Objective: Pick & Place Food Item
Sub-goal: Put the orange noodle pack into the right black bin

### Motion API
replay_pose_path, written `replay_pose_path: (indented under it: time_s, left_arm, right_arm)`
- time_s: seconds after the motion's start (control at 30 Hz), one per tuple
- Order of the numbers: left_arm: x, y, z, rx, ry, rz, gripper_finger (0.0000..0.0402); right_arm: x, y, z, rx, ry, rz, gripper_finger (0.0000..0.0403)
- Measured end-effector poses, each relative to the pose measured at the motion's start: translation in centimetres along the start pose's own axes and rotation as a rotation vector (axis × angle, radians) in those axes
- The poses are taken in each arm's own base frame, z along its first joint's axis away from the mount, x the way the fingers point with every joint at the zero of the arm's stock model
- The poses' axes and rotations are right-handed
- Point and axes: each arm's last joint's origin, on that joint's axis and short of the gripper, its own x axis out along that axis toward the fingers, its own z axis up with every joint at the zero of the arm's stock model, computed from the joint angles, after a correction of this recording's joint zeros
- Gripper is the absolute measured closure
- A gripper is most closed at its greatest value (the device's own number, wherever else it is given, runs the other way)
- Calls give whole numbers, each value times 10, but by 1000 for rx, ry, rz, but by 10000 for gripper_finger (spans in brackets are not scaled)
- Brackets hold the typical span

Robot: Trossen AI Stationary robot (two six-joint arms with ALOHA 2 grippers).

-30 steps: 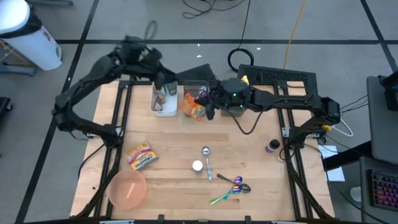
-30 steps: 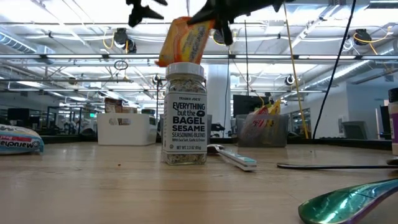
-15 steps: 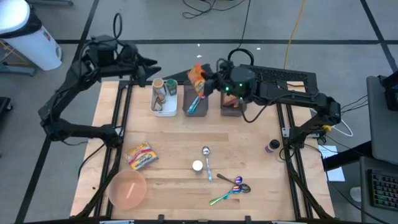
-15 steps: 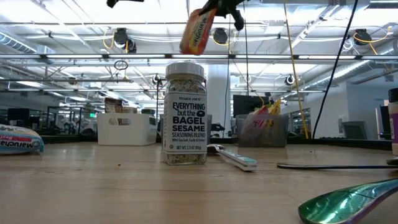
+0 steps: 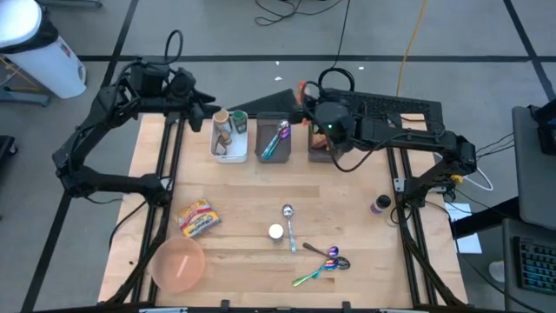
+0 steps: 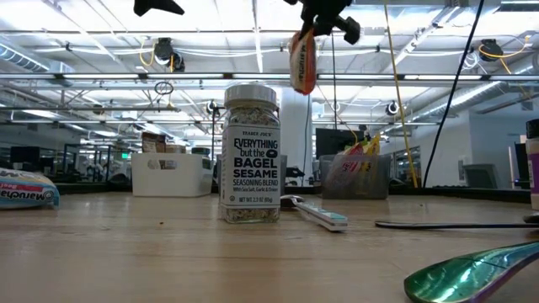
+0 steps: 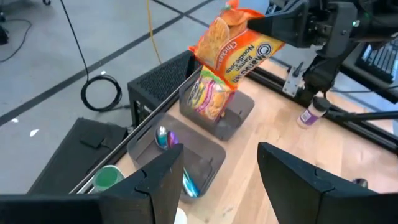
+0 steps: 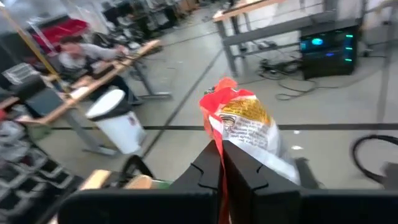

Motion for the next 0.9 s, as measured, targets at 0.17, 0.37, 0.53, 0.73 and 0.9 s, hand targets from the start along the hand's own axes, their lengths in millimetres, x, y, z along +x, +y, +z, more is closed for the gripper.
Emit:
replay_pose_path:
  time_s: [0.17, 0.37, 0.53, 0.73, 0.9]
  left_arm:
    - [-4, -1, -4, 14, 31, 3, 188]
    - [-8, -1, -8, 29, 52, 4, 188]
    - [-12, -2, -9, 43, 46, 3, 188]
    - [-11, -2, -9, 43, 48, 2, 188]
    - [-11, -2, -9, 41, 48, 2, 188]
  right_arm:
    - [1, -9, -7, -61, 40, -86, 403]
    - [9, -23, -10, -71, 78, -161, 403]
    - [19, -40, -27, -59, 121, -206, 403]
    - [30, -60, -47, -48, 187, -240, 403]
    - [36, -73, -55, -58, 219, -271, 403]
